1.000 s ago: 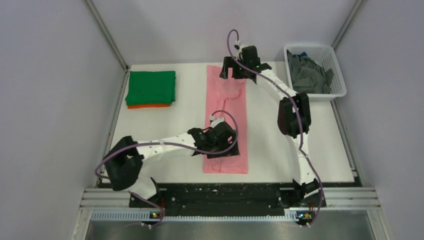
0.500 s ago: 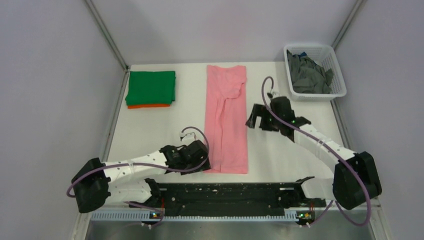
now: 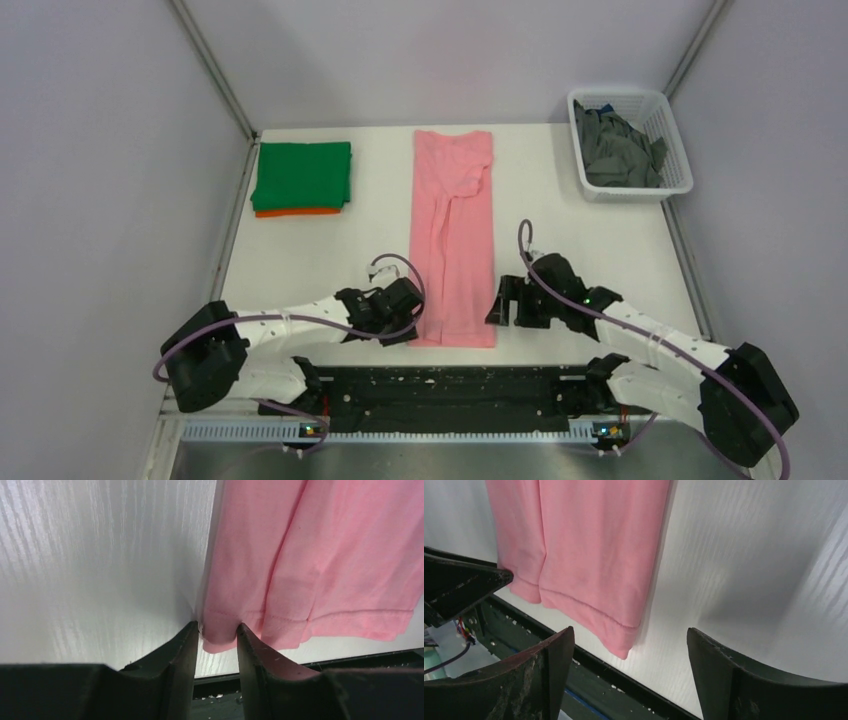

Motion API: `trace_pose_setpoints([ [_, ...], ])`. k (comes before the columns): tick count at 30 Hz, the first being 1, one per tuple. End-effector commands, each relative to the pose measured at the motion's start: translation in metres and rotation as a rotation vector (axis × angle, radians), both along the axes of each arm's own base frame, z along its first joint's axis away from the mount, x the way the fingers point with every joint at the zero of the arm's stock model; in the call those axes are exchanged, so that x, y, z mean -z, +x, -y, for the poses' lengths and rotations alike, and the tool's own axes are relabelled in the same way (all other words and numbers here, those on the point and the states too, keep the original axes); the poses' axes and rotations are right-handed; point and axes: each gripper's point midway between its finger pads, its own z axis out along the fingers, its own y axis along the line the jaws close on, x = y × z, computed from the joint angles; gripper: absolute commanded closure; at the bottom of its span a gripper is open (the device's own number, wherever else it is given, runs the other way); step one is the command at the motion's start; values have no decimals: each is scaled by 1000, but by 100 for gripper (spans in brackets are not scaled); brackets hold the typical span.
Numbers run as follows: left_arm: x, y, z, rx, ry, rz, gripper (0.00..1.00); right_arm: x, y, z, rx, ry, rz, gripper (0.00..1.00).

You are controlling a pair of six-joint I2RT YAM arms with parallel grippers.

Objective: Fold and stack the t-shirts
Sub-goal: Grab the bottom of the folded rectangular tshirt with both arms, then fold the folded rectangular tshirt in 1/3 of the way

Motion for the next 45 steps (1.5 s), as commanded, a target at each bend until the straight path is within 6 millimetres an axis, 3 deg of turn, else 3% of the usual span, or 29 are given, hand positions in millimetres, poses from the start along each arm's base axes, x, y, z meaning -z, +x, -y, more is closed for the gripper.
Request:
trace_pose_setpoints([
  [1, 6, -3, 8, 11, -35, -22, 64, 3, -26, -8, -17, 50, -56, 21],
  [4, 11, -5, 9, 10, -49, -30, 68, 9, -36, -7, -22, 53, -79, 28],
  [10, 17, -5, 3, -17, -24, -37, 100, 18, -46, -16, -36, 86, -123, 42],
  [20, 9, -5, 0, -8, -46, -10, 100, 37, -45, -22, -10, 92, -159, 63],
  [21, 8, -6, 0, -6, -49, -12, 100, 38, -45, -23, -9, 94, -162, 67],
  [24, 3, -9, 1, 5, -64, -19, 100, 38, -55, -25, -42, 114, -191, 100],
  [30, -12, -24, 3, 43, -133, -50, 100, 39, -83, -6, -59, 91, -234, 100],
  [35, -42, -29, 22, 117, -276, -13, 100, 8, -92, -16, -92, 236, -209, 100],
  [40, -69, -14, 43, 173, -348, 77, 100, -15, -75, -26, -71, 288, -134, 100],
  [45, -90, 25, 50, 146, -288, 193, 100, -39, -42, -33, -71, 233, -19, 100],
])
